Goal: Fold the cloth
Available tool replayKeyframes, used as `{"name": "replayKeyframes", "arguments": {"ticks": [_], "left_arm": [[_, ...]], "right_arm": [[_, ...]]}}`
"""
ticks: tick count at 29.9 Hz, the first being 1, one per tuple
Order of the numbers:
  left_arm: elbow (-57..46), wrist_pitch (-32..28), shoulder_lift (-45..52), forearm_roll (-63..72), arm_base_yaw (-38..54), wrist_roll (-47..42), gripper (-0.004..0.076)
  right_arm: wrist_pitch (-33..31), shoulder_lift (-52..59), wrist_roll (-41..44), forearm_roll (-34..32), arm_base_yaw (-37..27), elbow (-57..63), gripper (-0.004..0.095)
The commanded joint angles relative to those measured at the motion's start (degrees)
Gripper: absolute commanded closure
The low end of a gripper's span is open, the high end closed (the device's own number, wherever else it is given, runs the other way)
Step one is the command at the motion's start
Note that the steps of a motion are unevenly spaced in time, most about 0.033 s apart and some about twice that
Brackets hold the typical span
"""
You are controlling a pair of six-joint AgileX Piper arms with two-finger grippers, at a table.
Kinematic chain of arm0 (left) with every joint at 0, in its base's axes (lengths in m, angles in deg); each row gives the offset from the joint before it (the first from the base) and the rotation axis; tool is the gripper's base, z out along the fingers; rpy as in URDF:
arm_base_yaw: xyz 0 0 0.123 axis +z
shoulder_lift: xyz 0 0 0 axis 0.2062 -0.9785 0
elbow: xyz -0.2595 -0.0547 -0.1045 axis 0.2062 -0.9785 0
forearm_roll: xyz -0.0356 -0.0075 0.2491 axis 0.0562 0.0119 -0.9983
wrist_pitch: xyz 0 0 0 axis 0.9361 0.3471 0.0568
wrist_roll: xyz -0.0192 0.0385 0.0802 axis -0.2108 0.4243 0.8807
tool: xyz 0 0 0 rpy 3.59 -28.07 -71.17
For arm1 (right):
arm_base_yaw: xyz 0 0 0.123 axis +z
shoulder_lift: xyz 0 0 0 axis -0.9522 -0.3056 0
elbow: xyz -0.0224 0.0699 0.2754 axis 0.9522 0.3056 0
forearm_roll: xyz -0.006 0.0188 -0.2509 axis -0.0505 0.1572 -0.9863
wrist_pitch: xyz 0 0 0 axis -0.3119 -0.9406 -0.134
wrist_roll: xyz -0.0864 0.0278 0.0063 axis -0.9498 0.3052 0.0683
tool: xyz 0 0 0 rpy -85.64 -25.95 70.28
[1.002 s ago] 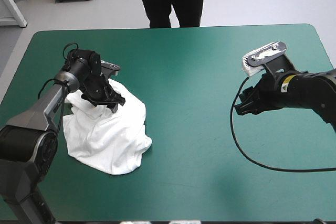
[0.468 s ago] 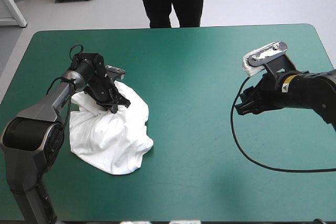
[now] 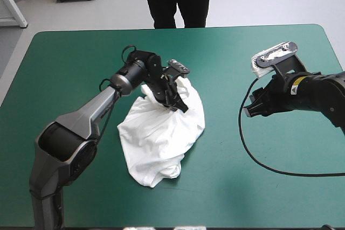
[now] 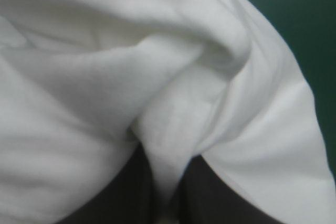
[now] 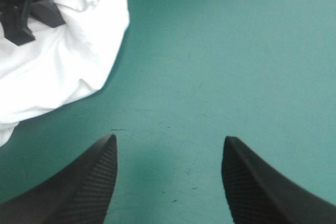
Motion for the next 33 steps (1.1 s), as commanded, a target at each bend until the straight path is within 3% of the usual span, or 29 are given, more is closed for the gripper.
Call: {"name": "replayKeyframes", "arguments": {"ticks": [1, 8, 10, 16, 18, 25, 33], "left_arm": [[7.79, -0.08, -0.35, 4.04, -3.37, -0.01, 0.0733], [11.29, 0.40, -2.95, 7.67, -4.22, -0.21, 0.0712], [11.29, 1.36, -2.95, 6.95, -4.22, -0.21, 0.0624], [11.29, 5.62, 0.56, 5.37, -4.22, -3.91, 0.0170], [11.29, 5.62, 4.00, 0.81, -4.22, -6.95, 0.0094], [7.65, 5.72, 18.12, -14.37, -4.22, -17.05, 0.0088], [-11.22, 5.71, 28.13, -23.43, -4.12, -25.21, 0.0088]], "right_arm": [[0.30, 1.41, 0.02, -0.75, -0.44, -1.75, 0.0354], [0.30, 1.41, 0.02, -0.75, -0.44, -1.75, 0.0354], [0.30, 1.41, 0.02, -0.90, -0.44, -1.75, 0.0354], [0.30, 1.41, 0.02, -0.99, -0.44, -1.75, 0.0354], [0.30, 1.41, 0.02, -1.12, -0.44, -1.75, 0.0354], [0.30, 1.41, 0.02, -0.70, -0.44, -1.75, 0.0354], [0.30, 1.41, 0.02, -0.14, -0.44, -1.75, 0.0354]]}}
